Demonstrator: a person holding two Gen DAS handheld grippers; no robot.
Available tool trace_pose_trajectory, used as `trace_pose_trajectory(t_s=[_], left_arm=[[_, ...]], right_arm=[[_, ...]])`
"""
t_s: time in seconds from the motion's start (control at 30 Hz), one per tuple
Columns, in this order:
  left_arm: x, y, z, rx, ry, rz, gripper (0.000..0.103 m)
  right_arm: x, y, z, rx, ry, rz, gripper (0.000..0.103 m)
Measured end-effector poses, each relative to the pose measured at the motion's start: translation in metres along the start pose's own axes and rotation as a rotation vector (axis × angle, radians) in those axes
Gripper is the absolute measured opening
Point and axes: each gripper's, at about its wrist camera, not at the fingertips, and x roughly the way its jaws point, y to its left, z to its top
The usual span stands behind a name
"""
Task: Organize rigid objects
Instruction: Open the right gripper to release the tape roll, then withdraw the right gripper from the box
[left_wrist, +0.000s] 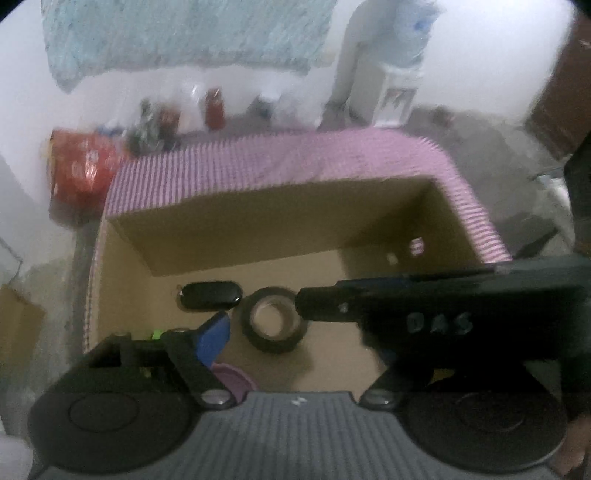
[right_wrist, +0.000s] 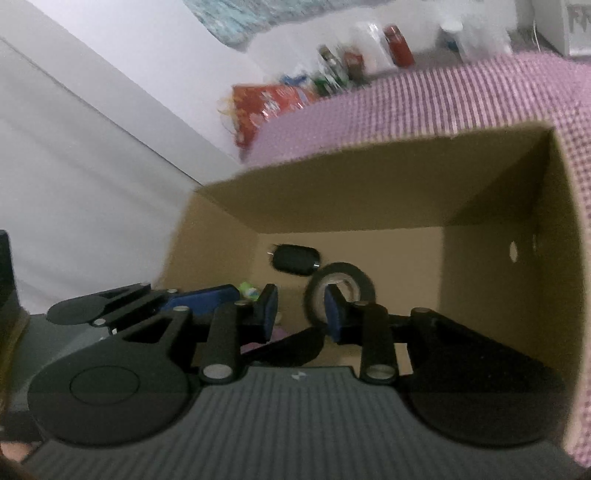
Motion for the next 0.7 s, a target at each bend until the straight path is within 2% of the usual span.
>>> trace_pose_trajectory(t_s=[0.2, 0.27, 0.37, 0.4, 0.43, 0.53, 0.63, 0.7], left_arm=[[-0.076, -0.011, -0.031, 0.049, -0.150, -0.128, 0.092], [-0.095, -0.013, -0.048, 0.057, -0.189, -0.168, 0.094], [-0.115, -0.016, -0.082, 0.060, -0.236, -0.242, 0.098], [-0.117, -0.016, -0.094, 0.061, -0.248, -0.259, 0.098], [-0.119, -0.016, -0.106, 0.058, -0.260, -0.268, 0.099], [-0.115, -0.016, -0.145, 0.041, -0.290, -0.279, 0.101], [-0.102, -0.011, -0.176, -0.003, -0.284, -0.289, 0.101], [-0.091, -0.006, -0.194, -0.071, -0.294, -0.277, 0.101]], right_arm=[[-0.093, 0.014, -0.030, -0.031, -0.162, 0.089, 0.033], [-0.128, 0.019, -0.047, -0.048, -0.225, 0.107, 0.039], [-0.174, 0.028, -0.079, -0.106, -0.309, 0.083, 0.055], [-0.186, 0.032, -0.093, -0.138, -0.330, 0.061, 0.066], [-0.194, 0.035, -0.104, -0.163, -0.340, 0.032, 0.081], [-0.206, 0.045, -0.144, -0.264, -0.360, -0.113, 0.102], [-0.195, 0.054, -0.179, -0.381, -0.334, -0.295, 0.102], [-0.179, 0.057, -0.198, -0.457, -0.286, -0.403, 0.102]])
